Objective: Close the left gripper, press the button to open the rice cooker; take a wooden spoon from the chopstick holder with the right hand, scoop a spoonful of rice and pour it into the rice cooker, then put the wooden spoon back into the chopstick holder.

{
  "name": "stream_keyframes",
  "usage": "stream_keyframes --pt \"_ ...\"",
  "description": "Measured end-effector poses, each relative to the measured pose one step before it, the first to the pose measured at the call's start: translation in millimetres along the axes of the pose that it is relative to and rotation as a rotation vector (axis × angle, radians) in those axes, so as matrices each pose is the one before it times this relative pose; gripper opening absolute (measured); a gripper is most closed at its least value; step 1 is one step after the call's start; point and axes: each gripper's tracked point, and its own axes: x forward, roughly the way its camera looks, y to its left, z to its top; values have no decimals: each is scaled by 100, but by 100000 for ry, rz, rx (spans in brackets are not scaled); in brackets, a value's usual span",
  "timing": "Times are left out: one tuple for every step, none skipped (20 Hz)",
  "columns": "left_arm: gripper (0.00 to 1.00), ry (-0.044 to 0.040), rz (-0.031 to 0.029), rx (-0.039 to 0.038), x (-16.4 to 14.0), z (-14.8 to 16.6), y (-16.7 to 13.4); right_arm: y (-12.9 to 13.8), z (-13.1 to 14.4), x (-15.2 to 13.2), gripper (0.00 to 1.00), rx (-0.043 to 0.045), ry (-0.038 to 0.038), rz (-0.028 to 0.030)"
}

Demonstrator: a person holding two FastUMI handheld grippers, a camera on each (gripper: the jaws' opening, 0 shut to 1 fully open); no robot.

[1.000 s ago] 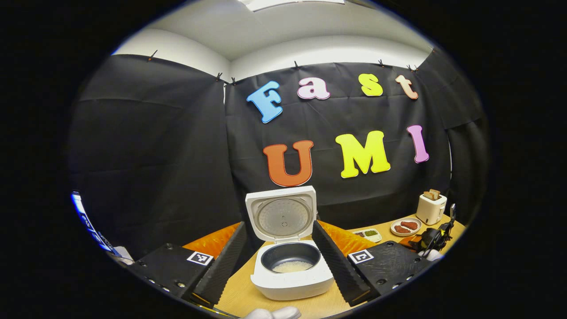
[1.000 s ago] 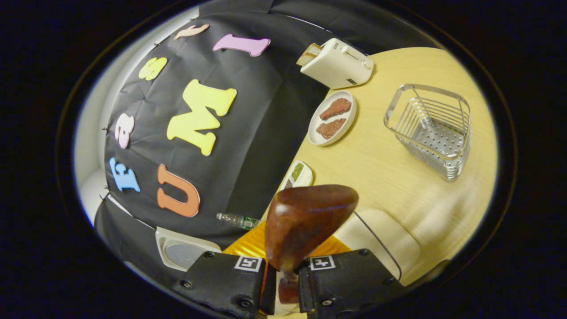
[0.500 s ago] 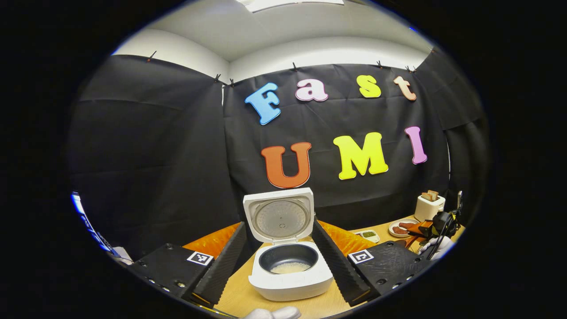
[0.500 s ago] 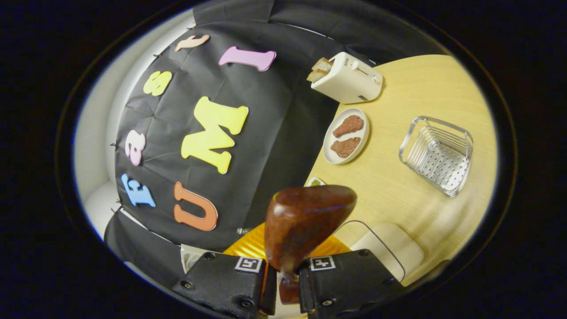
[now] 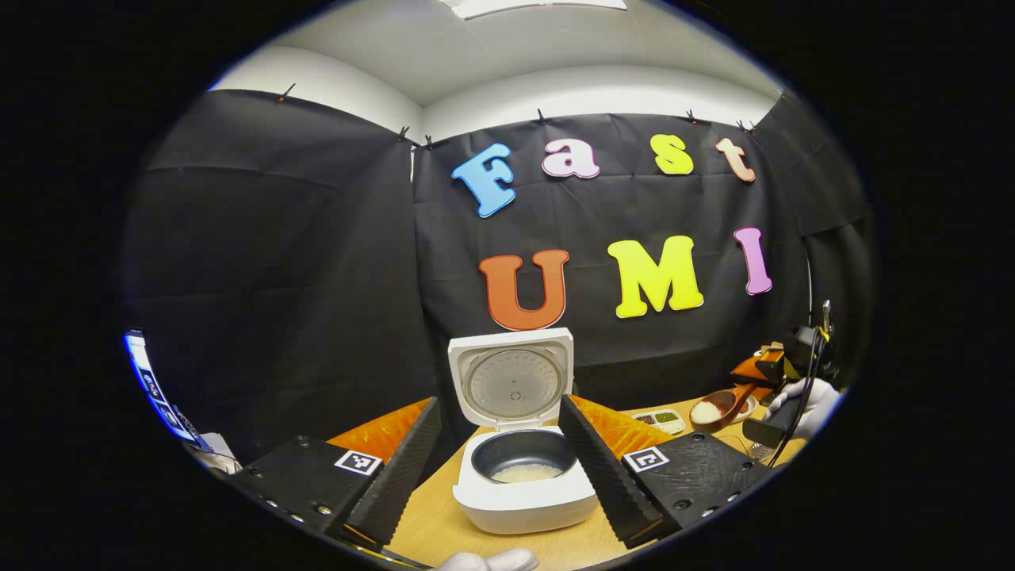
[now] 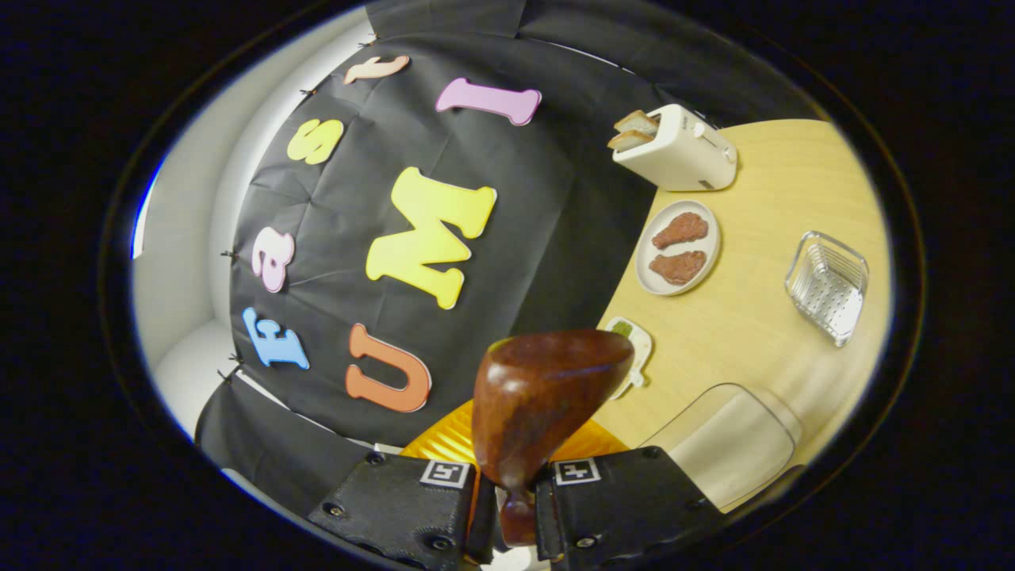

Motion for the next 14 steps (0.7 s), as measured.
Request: stream_keyframes --pt "95 390 696 -578 -54 -347 345 1218 -741 479 25 -1457 1244 666" --pt "95 421 456 -303 -93 -268 311 1157 -967 411 25 -1338 1222 798" --pt "95 268 575 -58 -19 -143 315 1097 -908 663 25 -469 655 1637" --pt "95 204 430 32 -199 -178 252 913 -1354 633 25 -83 1653 455" --pt "95 387 470 39 -138 -251 186 812 -1666 918 25 209 2450 804" --pt "95 319 319 -86 -121 -259 196 786 -1493 975 25 945 2073 914" --pt "95 274 337 -105 -96 -146 153 521 -1474 1041 25 -619 1786 292" --pt "95 279 518 111 -173 -202 152 638 -1810 917 25 -95 2981 285" --pt "95 359 529 31 -74 -279 330 485 -1682 1100 25 136 2095 637" --pt "95 766 422 -317 -180 -270 207 410 -1806 1038 25 155 2811 921" --pt "95 863 278 -827 -127 -228 117 160 -1695 994 25 -304 2363 220" --pt "95 773 381 -975 -157 -217 56 161 -1526 1131 22 -274 1885 429" --pt "95 444 323 -383 -70 -129 113 -64 -1550 926 22 -993 2691 -381" --pt "95 115 872 133 -136 -125 225 -44 -1285 755 25 -858 1829 -328"
